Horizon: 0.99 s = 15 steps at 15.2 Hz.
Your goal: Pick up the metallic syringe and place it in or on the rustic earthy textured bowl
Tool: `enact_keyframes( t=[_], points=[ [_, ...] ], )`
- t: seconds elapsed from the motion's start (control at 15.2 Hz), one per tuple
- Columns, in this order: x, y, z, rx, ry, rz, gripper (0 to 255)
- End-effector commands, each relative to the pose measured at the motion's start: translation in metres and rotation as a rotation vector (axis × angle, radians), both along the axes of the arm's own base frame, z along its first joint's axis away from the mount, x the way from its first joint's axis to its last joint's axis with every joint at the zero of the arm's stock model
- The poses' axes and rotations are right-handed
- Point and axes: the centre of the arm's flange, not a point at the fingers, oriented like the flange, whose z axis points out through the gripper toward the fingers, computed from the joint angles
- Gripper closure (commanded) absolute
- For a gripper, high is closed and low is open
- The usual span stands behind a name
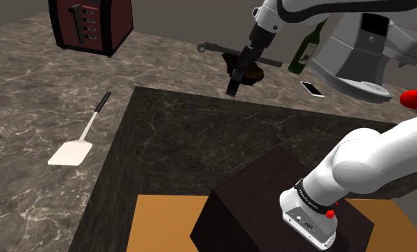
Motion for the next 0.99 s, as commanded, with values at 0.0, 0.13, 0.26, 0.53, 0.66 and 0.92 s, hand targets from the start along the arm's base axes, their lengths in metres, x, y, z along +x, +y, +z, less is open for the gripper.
enact_keyframes(
  t=[0.0,0.13,0.26,0.53,0.66,0.92],
  points=[
    [0.001,0.000,-0.010,0.000,-0.001,0.001,0],
    [0.003,0.001,-0.024,0.000,-0.001,0.001,0],
    [0.003,0.001,-0.024,0.000,-0.001,0.001,0],
    [0.003,0.001,-0.024,0.000,-0.001,0.001,0],
    [0.003,0.001,-0.024,0.000,0.000,0.001,0],
    [0.003,0.001,-0.024,0.000,0.000,0.001,255]
  ],
)
